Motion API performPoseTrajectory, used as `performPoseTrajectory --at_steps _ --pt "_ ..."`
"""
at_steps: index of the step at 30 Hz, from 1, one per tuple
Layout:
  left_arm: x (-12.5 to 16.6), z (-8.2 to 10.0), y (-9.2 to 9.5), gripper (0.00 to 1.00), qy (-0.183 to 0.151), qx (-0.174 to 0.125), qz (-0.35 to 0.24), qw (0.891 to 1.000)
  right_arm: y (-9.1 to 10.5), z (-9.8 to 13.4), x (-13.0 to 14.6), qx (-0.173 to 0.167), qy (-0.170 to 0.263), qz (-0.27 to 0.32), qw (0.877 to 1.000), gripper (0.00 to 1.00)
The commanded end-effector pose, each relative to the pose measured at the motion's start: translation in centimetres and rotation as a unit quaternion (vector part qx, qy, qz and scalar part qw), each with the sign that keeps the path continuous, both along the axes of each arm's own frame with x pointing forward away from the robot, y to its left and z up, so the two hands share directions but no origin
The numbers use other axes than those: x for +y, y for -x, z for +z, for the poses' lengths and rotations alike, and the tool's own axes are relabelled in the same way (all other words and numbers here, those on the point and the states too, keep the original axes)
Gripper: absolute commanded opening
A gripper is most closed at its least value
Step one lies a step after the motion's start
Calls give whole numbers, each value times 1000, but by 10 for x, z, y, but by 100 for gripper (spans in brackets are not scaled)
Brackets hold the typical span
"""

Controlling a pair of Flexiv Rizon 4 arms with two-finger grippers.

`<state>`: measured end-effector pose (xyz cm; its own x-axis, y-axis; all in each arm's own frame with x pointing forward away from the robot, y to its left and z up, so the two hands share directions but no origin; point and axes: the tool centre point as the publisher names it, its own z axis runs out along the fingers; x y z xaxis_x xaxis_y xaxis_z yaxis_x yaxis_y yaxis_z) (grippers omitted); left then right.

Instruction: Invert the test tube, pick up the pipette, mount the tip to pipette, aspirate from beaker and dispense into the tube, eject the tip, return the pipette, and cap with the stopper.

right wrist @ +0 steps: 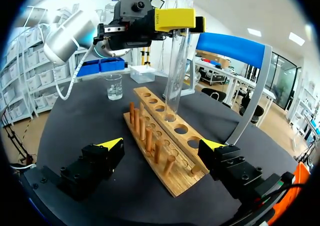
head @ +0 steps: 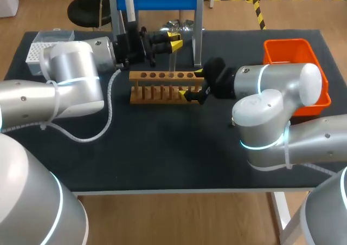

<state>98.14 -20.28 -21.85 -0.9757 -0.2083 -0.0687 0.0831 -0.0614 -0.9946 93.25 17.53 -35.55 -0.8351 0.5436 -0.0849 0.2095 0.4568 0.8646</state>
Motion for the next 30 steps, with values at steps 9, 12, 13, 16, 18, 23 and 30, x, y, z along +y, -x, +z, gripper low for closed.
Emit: performPoseTrajectory --at_steps 9,12,13,16,18,23,30 --pt "9 4 1 0 -48 14 -2 999 0 1 0 1 2 1 1000 100" --pt "10 2 1 0 -57 18 -2 998 0 1 0 1 2 1 1000 100" --pt "10 1 1 0 -59 19 -2 998 0 1 0 1 2 1 1000 100" --pt "12 -1 0 0 -59 21 -2 998 0 1 0 1 2 1 1000 100" --pt "12 -3 0 0 -60 23 -1 998 0 1 0 1 2 1 1000 100" --pt "9 -9 -2 0 -57 26 -1 998 0 1 0 1 2 1 1000 100" --pt "8 -12 -5 0 -52 25 -1 998 0 1 0 1 2 1 1000 100"
